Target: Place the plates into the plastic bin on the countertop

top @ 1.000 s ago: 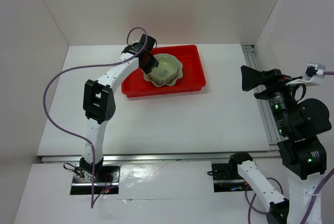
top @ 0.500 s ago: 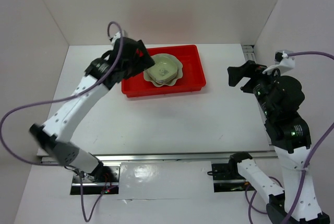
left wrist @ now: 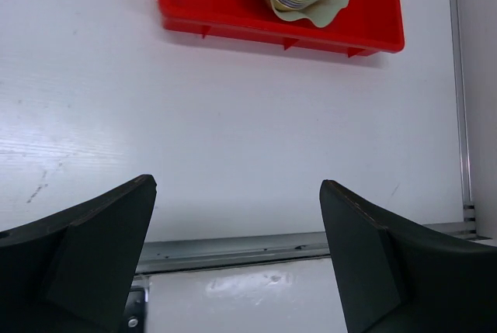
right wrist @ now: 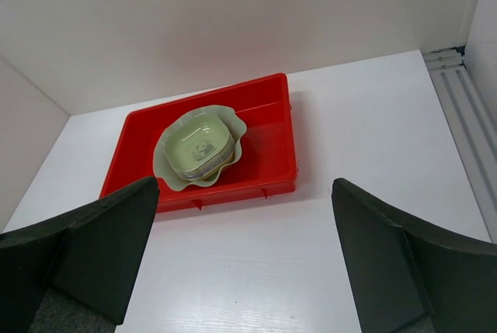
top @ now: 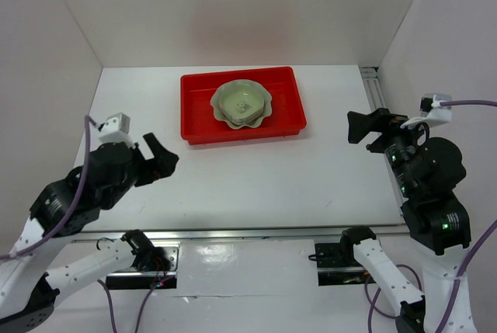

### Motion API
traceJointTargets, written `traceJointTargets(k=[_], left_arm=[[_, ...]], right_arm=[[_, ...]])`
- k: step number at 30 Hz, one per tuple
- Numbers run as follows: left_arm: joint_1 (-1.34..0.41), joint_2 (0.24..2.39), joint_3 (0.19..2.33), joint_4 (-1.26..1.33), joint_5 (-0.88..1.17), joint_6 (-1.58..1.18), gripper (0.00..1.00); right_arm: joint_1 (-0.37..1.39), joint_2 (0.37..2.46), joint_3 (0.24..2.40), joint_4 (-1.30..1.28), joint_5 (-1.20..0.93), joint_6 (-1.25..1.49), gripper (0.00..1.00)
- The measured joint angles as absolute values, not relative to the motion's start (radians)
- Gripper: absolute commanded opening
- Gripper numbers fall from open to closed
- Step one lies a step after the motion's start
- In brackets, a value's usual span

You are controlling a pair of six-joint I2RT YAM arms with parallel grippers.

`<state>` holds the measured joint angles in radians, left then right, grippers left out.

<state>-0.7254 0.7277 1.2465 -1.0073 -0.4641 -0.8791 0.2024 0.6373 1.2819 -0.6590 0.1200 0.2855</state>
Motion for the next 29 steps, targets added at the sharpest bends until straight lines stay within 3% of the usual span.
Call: traceJointTargets(k=[8,29], left_arm=[[-0.725,0.551,1.280,-1.172,-0.547,-0.867,1.00],[-0.716,0.547,1.307,-1.235,-0.583,-0.863,1.00]], right_arm=[[0.239,0.639,1.270,-0.667,0.153,0.279,0.99],[0.263,0.638,1.269,-0.670,0.211,0.279,0.99]])
